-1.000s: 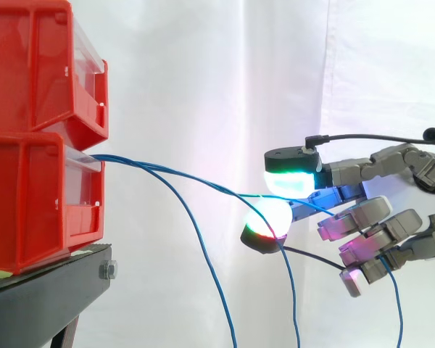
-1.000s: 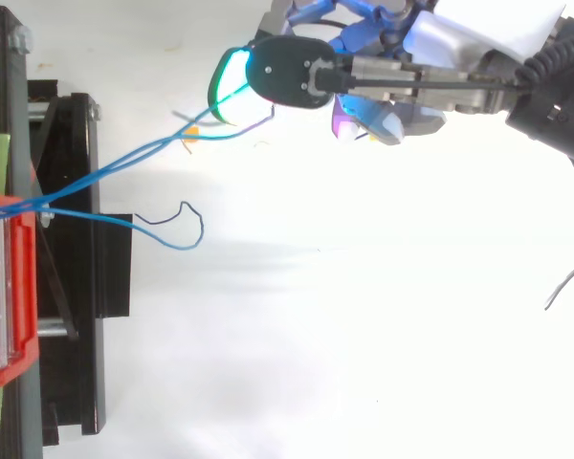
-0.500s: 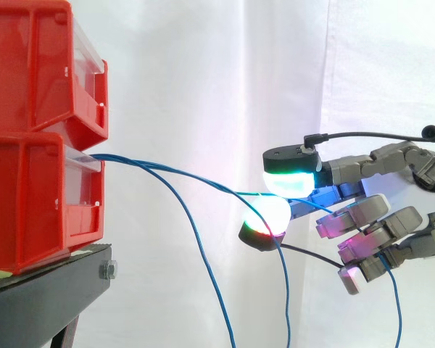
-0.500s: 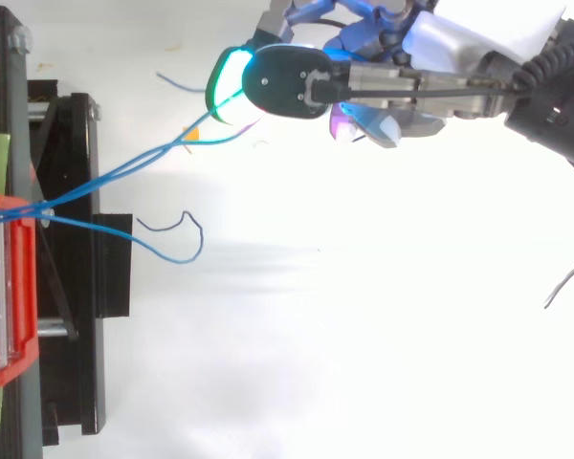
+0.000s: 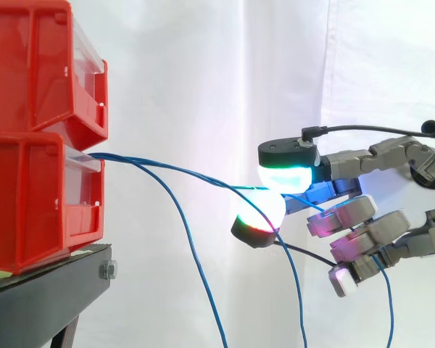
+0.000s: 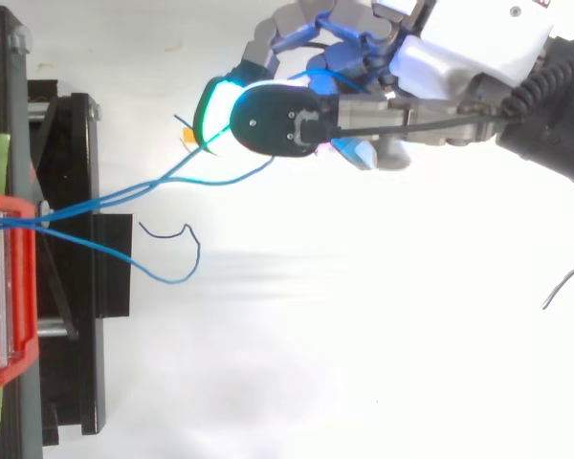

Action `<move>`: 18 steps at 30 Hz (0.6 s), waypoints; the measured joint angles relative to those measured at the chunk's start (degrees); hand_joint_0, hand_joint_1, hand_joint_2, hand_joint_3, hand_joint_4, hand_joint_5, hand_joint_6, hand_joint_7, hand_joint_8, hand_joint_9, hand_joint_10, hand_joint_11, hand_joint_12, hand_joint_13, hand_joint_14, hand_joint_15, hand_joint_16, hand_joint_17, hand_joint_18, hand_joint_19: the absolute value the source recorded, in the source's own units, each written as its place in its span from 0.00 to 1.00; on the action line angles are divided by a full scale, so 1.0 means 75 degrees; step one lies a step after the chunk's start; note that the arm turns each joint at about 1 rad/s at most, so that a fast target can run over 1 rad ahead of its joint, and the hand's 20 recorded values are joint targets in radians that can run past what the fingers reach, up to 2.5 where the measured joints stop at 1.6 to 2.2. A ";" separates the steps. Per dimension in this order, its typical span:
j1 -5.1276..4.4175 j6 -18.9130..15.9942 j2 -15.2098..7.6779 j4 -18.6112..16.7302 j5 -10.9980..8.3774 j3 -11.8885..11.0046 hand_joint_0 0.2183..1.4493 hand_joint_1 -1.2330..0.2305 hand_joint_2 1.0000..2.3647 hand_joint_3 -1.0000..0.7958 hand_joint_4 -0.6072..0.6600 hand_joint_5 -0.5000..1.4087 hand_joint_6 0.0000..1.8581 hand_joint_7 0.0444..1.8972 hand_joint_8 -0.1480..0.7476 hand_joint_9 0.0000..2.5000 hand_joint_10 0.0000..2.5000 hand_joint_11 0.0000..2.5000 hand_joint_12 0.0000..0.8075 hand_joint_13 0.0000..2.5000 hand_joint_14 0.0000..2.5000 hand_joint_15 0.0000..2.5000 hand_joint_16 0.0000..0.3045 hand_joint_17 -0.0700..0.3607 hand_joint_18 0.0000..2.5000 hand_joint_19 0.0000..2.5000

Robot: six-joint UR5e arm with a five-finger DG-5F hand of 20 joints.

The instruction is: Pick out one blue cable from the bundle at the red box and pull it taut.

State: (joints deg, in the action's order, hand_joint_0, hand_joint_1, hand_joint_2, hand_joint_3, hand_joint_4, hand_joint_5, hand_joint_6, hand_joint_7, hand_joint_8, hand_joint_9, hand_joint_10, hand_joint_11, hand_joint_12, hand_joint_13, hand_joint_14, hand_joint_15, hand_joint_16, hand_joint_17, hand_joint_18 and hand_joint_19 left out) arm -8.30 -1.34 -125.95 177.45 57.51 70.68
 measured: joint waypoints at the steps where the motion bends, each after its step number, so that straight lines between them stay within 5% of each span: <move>1: -0.0002 0.0001 0.0000 -0.0004 0.0014 0.0001 0.29 0.35 0.00 0.28 0.38 0.18 0.51 0.40 0.36 0.27 1.00 0.24 0.35 0.42 0.31 0.51 0.14 0.39 0.27 0.42; 10: -0.0036 0.0013 0.0000 -0.0009 0.0168 0.0000 0.27 0.64 0.00 0.28 0.39 0.19 0.50 0.41 0.35 0.29 1.00 0.22 0.36 0.43 0.24 0.51 0.14 0.39 0.27 0.43; 14: -0.0049 0.0015 0.0000 -0.0036 0.0189 0.0000 0.31 0.59 0.00 0.28 0.39 0.19 0.50 0.41 0.35 0.29 1.00 0.23 0.35 0.44 0.20 0.53 0.13 0.38 0.27 0.44; 18: -0.0053 0.0015 0.0000 -0.0059 0.0194 -0.0001 0.29 0.45 0.01 0.42 0.40 0.20 0.50 0.42 0.36 0.30 1.00 0.23 0.35 0.45 0.13 0.55 0.14 0.38 0.27 0.43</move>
State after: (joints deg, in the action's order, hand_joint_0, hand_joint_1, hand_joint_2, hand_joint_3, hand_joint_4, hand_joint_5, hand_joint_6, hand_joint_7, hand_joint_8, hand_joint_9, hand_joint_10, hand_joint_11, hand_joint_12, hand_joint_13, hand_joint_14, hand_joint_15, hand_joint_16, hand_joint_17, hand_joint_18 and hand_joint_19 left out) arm -8.70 -1.23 -125.95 177.01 58.97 70.67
